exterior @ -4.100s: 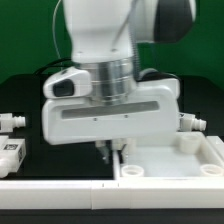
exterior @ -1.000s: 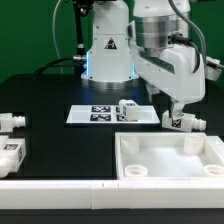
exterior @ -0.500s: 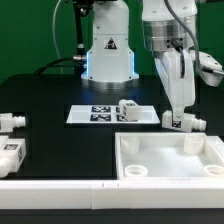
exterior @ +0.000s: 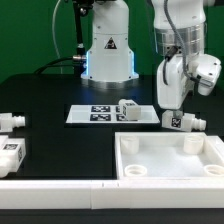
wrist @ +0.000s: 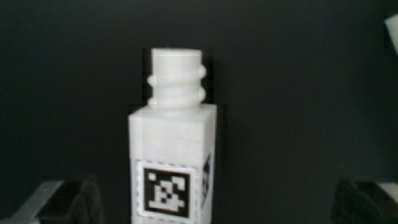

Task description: Assemble square table

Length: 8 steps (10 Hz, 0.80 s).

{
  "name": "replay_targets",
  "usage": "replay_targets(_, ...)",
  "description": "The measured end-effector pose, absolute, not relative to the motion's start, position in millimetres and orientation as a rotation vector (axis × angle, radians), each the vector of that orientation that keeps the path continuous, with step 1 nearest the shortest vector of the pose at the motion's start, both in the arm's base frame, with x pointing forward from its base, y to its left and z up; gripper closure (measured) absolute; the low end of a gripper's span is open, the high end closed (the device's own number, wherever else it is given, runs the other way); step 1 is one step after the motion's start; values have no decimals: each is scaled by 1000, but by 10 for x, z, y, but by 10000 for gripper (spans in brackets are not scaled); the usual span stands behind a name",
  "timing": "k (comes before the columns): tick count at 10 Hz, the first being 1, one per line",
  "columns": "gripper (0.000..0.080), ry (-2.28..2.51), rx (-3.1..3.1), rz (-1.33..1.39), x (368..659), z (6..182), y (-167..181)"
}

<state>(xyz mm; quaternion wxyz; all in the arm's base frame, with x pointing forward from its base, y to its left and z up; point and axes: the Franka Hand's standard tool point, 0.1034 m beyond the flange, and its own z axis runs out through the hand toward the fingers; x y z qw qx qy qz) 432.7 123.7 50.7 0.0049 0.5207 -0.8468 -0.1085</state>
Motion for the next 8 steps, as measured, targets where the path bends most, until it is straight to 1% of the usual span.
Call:
replay_targets(2,151,-2649,1640,-349,4317,502,1250)
replay_targets(3,151,-2655,1612,-351,4263,492,1284)
replay_targets(4,151,-2622,1630,-356,4122,456,1352)
replay_targets(5,151,-2592,1639,-357,3966,373,1395)
replay_targets(6,151,-2576,1649,-351,3914,332,1423)
replay_targets(8,151,-2576,1649,-351,3914,332,1423)
